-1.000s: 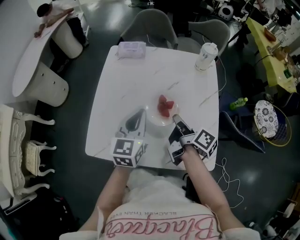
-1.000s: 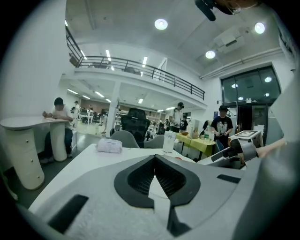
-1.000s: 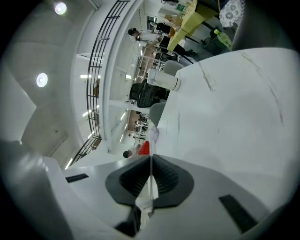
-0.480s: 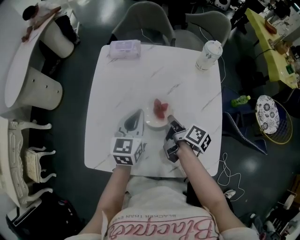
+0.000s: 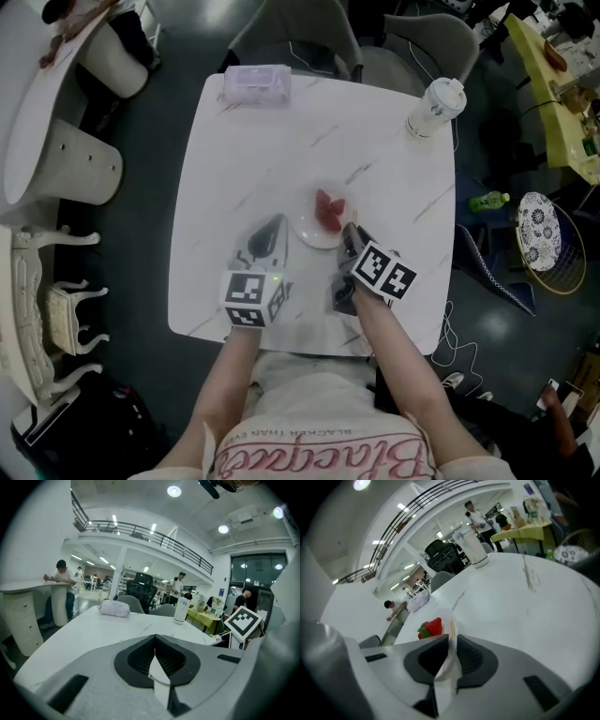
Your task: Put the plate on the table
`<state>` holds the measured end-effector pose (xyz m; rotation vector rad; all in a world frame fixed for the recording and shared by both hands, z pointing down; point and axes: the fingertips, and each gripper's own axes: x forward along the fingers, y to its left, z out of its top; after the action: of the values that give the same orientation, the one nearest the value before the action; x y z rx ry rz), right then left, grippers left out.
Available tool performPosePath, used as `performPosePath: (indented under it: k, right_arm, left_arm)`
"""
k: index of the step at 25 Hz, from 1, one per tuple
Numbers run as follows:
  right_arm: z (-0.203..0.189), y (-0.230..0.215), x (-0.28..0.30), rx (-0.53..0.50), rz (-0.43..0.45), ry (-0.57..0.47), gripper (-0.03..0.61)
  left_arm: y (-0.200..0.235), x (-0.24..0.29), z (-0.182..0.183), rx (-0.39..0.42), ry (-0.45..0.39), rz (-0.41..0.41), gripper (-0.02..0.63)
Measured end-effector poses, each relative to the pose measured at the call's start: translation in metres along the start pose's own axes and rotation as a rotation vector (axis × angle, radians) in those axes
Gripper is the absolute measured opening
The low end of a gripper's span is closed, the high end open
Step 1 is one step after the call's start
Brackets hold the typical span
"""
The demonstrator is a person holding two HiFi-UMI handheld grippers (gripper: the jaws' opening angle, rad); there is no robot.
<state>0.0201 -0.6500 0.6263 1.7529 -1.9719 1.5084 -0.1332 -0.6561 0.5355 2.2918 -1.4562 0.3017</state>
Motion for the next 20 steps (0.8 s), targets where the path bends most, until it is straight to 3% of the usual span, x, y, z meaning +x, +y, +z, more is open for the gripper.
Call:
performPosePath:
  k: [8, 20]
  right_arm:
    - [0.0, -0.006, 0.009, -0.384, -0.167, 0.003, 0.067]
    - [0.007, 0.016, -0.015, -0.538, -0.133, -0.102, 0.049]
  left_arm:
    - [0.004, -0.004, -0.006, 0.006, 0.014, -0.004, 0.005]
    - [-0.003, -0.026, -0.007, 0.029, -0.016, -0.009, 0.005]
